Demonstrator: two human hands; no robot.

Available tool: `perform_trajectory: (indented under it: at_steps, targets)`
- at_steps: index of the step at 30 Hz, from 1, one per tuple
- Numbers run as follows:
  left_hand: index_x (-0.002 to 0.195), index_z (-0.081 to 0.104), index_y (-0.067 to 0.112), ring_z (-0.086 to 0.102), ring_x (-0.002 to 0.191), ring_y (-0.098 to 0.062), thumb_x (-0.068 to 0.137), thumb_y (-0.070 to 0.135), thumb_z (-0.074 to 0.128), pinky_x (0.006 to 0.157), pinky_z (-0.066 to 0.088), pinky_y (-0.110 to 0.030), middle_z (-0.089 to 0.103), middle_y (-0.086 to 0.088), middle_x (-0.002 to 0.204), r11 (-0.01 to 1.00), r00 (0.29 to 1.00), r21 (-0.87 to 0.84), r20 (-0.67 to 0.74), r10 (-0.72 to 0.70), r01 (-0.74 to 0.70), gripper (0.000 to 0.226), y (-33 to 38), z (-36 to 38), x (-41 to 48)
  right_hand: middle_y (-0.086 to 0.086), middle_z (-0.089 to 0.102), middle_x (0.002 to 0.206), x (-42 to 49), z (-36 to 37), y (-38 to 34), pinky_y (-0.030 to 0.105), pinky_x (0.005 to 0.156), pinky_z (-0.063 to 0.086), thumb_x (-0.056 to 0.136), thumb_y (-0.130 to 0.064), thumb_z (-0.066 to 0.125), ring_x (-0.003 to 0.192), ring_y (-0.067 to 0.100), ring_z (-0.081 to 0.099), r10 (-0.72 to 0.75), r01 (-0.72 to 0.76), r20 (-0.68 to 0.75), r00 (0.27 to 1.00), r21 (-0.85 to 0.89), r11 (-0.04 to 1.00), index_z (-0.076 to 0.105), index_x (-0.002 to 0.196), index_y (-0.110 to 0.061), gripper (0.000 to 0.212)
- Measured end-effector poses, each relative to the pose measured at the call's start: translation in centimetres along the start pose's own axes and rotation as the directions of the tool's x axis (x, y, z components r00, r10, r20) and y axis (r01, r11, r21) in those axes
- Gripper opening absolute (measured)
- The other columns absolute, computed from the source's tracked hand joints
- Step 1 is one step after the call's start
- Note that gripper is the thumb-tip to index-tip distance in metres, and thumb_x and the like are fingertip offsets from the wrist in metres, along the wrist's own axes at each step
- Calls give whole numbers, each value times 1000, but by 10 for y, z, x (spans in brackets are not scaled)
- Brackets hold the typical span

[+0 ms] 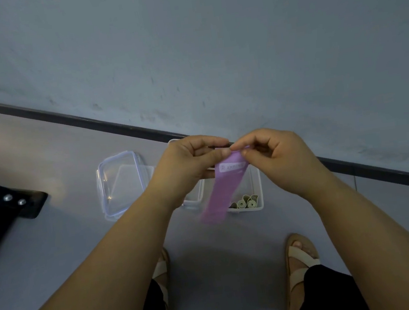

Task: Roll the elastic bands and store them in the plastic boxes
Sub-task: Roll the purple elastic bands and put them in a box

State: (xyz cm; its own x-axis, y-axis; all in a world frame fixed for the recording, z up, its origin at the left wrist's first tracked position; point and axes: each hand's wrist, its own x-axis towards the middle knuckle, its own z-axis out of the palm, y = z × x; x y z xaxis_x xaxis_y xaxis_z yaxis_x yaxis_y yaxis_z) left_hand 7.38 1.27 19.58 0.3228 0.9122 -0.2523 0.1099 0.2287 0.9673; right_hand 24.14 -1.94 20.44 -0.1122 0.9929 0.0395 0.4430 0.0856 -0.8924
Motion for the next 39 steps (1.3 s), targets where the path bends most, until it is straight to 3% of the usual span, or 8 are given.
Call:
perform_trajectory:
  at_steps: [3,8,14,19,24,28,30,39]
  targets:
    - [88,71,15,70,69,-9,82,9,67,59,55,-19,74,4,73,999,1000,43,-22,14,-13,10,0,0,0,-8,66,87,0,2,2,17,72,51,88,-7,58,83,10,62,4,-4,-5,1000,37,999,63,84,-36,30]
    - [85,70,18,71,76,-13,81,11,68,69,59,-28,74,2,79,996,997,74,-57,60,-56,9,-3,-2,1,1,69,85,3,6,3,18,70,55,85,-25,61,77,10,67,118,-110,-32,993,180,978,61,88,-31,8]
    - [85,70,16,71,75,-12,82,9,67,65,58,-24,74,3,76,998,997,42,-46,57,-56,8,-3,0,2,-5,68,80,6,8,4,12,59,52,86,-16,62,69,1,66,177,-163,-47,983,224,961,64,80,-23,9]
    - [86,70,13,70,76,-18,81,5,68,73,59,-32,73,-5,80,999,998,15,-45,43,-43,10,-4,-1,3,-3,69,80,7,8,4,15,63,54,82,-11,66,71,4,67,186,-160,-59,981,305,939,66,80,-23,12]
    - [93,68,13,69,78,-18,81,7,68,73,59,-31,72,-10,84,999,999,29,-30,35,-34,14,-5,-1,2,4,69,83,7,8,7,25,73,58,79,-10,69,77,15,66,179,-151,-84,980,265,952,67,80,-23,13]
    - [90,70,16,70,77,-13,81,15,69,69,58,-25,73,-4,83,995,1000,95,-24,21,-18,10,-5,-1,1,-5,67,78,6,9,7,18,71,54,79,-10,70,71,3,62,115,-100,-85,990,163,982,67,78,-25,15]
    - [85,71,19,67,69,-6,81,14,69,63,56,-19,72,4,75,990,999,136,-32,32,-27,6,-5,0,1,-5,66,79,6,11,7,18,69,53,79,-10,70,73,6,62,104,-93,-75,992,133,987,67,78,-26,16]
    - [82,71,16,67,63,-4,81,6,68,59,53,-16,70,9,64,991,996,117,-61,65,-58,11,-5,-1,0,6,69,88,7,15,11,32,77,58,86,-24,63,84,21,67,192,-183,-53,980,146,972,65,81,-29,7]
